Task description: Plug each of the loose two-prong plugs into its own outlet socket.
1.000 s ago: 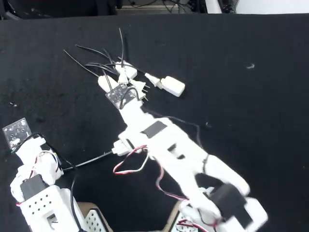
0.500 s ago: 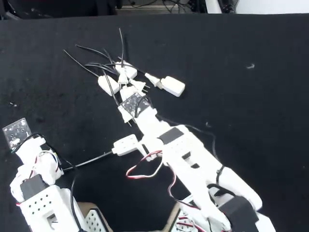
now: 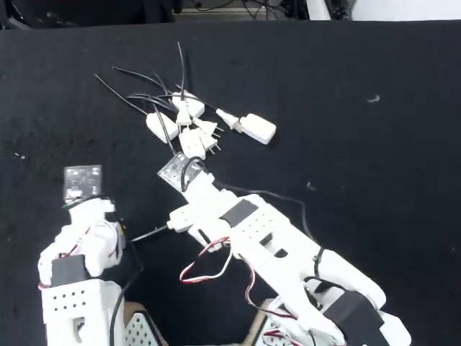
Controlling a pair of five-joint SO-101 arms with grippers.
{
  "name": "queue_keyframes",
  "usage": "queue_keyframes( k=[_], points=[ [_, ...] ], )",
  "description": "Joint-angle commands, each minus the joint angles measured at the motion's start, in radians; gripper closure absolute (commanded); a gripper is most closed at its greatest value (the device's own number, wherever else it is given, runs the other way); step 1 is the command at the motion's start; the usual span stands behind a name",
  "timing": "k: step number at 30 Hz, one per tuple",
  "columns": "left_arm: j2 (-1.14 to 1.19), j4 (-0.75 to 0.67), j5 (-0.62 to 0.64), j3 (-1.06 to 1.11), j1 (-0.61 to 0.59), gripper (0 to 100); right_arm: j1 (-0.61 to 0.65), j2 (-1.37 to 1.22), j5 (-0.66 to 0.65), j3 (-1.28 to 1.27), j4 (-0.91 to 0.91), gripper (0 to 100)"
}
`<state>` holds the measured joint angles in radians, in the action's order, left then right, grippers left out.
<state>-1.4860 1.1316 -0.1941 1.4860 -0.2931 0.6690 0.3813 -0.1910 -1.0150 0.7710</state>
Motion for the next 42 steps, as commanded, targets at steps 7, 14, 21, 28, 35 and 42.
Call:
queue_keyframes(
  k=[7, 14, 21, 28, 35, 42],
  points=[
    [0.265, -0.035, -0.043, -0.124, 0.174, 84, -0.365, 0.001, -0.002, 0.223, 0.169, 88.5],
    [0.747, -0.049, -0.04, -0.338, 0.26, 84, -0.419, 0.001, -0.002, 0.114, 0.021, 88.5],
    [1.026, -0.29, -0.038, -0.383, 0.255, 84, -0.42, 0.001, -0.002, 0.061, -0.034, 88.5],
    [1.037, -0.232, -0.038, -0.461, 0.266, 84, -0.414, -0.004, -0.002, 0.058, -0.034, 88.5],
    [0.979, -0.226, -0.044, -0.492, 0.2, 84, -0.414, -0.005, -0.002, 0.058, -0.034, 88.5],
    [0.976, -0.391, -0.038, -0.398, 0.136, 84, -0.413, -0.001, -0.002, 0.061, -0.032, 88.5]
  ],
)
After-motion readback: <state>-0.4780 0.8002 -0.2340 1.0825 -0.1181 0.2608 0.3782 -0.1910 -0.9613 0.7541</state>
